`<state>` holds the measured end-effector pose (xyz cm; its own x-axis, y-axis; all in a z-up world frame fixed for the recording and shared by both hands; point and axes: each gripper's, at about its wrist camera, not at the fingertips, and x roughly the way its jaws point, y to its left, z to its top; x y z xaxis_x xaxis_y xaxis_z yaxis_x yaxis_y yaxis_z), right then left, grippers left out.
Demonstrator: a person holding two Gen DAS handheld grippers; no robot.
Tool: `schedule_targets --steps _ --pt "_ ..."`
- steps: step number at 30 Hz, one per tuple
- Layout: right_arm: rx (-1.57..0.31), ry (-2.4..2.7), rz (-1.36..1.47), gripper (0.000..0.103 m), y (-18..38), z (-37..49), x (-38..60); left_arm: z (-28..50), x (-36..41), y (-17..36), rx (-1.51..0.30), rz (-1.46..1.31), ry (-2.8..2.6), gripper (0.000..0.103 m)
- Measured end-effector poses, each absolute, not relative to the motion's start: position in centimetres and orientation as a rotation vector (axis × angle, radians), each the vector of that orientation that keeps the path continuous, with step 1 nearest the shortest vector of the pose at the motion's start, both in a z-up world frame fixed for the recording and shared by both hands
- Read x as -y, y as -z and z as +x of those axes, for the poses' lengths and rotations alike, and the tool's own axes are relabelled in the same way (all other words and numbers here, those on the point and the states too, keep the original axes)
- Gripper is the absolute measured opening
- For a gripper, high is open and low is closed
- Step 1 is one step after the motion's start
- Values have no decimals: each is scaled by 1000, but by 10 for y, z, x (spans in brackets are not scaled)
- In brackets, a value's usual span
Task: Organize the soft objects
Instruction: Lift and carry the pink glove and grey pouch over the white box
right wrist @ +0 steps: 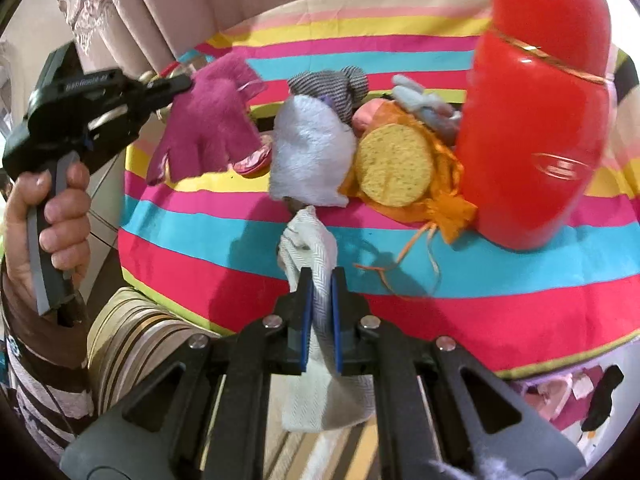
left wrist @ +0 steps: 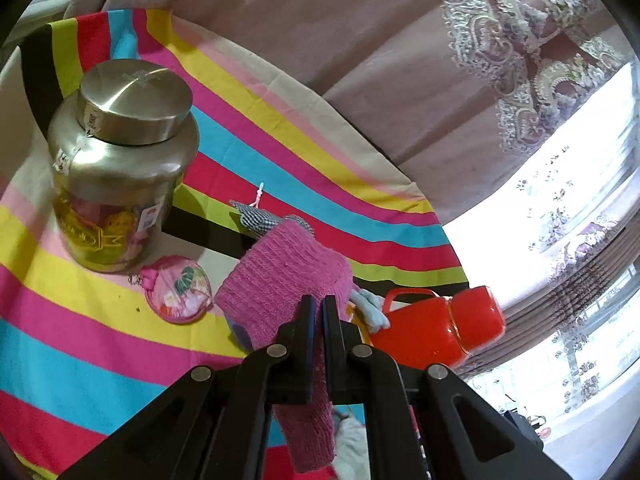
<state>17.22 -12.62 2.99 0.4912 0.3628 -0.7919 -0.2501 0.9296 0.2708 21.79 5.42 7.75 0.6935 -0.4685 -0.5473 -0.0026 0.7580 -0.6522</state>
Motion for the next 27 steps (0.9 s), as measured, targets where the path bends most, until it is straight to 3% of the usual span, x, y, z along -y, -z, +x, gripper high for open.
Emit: schedule_targets --steps 13,17,18,19,20,21,22,27 --pt "-909 -262 208 11 -64 129 207 169 8 -105 -763 -598 412 4" --pt "-985 -270 184 11 -50 127 217 157 31 -105 -779 -579 450 4" --pt "-1002 -274 165 14 -46 128 214 155 34 -105 -782 -577 454 4" --pt "-1028 -281 130 31 -37 133 210 154 37 -105 -784 -574 458 4" --pt "-1060 -280 91 42 -27 138 205 152 40 -106 -787 -571 460 4" --pt "-1093 -270 49 67 -18 142 201 149 43 -106 -793 -565 462 4" --pt "-1120 -266 -8 73 -7 146 194 147 44 -105 -795 -561 462 4" --pt "-1192 -293 -152 75 30 175 171 139 47 -99 -820 -554 457 4"
